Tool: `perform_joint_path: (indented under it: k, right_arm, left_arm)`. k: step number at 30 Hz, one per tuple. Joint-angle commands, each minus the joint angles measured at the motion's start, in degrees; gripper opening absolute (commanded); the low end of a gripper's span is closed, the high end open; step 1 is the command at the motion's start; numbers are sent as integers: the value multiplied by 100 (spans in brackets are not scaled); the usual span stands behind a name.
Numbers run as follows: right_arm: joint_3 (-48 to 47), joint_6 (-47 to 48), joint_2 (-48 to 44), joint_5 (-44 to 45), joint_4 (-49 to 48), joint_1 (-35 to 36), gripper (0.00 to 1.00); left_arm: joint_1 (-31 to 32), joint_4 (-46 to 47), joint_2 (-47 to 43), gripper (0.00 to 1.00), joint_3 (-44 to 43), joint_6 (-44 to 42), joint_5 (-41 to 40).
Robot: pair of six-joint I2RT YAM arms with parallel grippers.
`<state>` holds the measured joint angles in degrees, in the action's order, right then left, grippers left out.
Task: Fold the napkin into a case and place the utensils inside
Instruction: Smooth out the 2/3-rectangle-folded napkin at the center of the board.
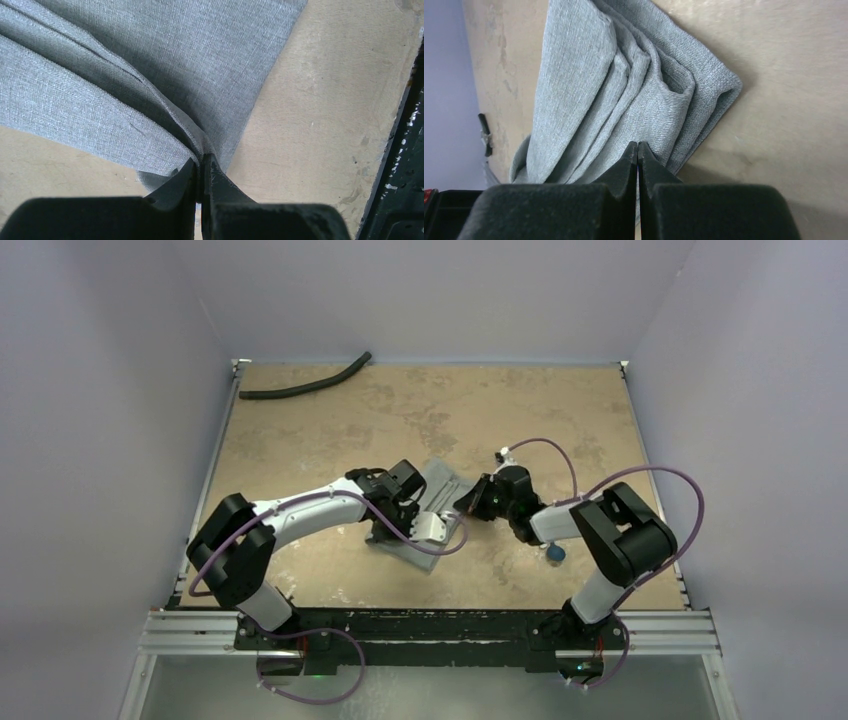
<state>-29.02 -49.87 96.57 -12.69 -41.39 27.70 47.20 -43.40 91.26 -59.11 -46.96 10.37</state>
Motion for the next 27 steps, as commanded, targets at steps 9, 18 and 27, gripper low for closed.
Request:
perform_joint_path:
  k: [9,18,27]
  right_arm:
    - [302,694,-1477,-827,338,380,0]
    - [578,593,-949,-1140,-303,1282,0]
    - [251,625,-16,-1023,-239,1537,0]
  left_arm:
    - [153,452,5,0,525,42,-125]
    - [187,618,134,0,516,53,-280]
    - [204,635,307,0,361,-19,-333]
